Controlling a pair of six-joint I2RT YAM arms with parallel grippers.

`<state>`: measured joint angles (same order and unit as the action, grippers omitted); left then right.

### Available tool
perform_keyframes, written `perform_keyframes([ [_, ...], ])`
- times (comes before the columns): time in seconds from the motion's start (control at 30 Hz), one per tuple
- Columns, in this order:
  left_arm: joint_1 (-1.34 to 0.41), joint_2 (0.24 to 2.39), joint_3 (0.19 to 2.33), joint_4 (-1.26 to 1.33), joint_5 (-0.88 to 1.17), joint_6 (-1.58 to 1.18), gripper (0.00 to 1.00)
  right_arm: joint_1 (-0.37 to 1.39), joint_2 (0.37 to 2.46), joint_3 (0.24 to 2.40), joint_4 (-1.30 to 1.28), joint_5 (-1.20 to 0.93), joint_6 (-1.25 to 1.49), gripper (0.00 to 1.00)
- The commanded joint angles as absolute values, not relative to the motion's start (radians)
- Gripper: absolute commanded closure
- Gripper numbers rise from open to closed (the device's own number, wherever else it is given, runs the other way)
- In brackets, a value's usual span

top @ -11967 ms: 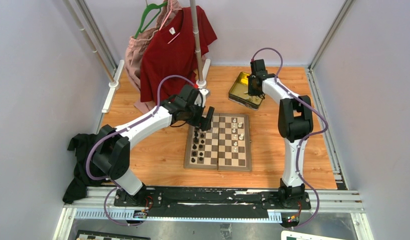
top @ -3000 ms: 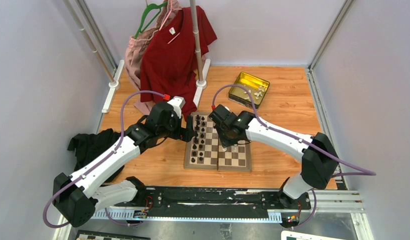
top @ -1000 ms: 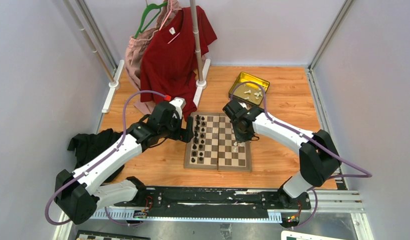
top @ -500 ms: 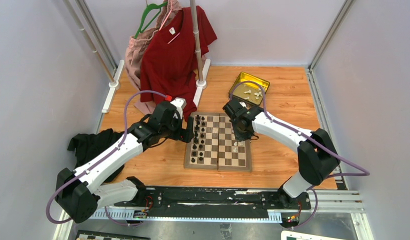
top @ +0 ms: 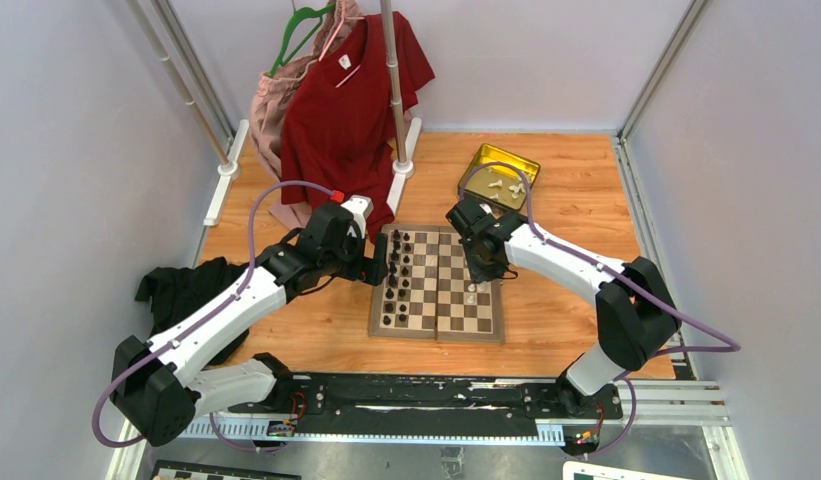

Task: Set up the chess pieces on the board
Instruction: Place the chess piece on the chessboard.

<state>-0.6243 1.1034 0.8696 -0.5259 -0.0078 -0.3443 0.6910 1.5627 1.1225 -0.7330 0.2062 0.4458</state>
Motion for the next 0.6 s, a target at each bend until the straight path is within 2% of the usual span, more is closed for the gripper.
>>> perform_keyframes([
  [0.0,-0.625,1.101,0.895,-0.512,-0.009,-0.333,0.02,0.678,1.548,1.131,-0.759,0.209,0.437,0.71],
  [0.27,-0.624,1.088,0.900,-0.516,-0.009,-0.336,0.02,0.682,1.501,1.154,-0.803,0.215,0.441,0.67],
  [0.57,-0.624,1.073,0.924,-0.522,-0.020,-0.340,0.02,0.689,1.436,1.338,-0.925,0.261,0.440,0.67],
])
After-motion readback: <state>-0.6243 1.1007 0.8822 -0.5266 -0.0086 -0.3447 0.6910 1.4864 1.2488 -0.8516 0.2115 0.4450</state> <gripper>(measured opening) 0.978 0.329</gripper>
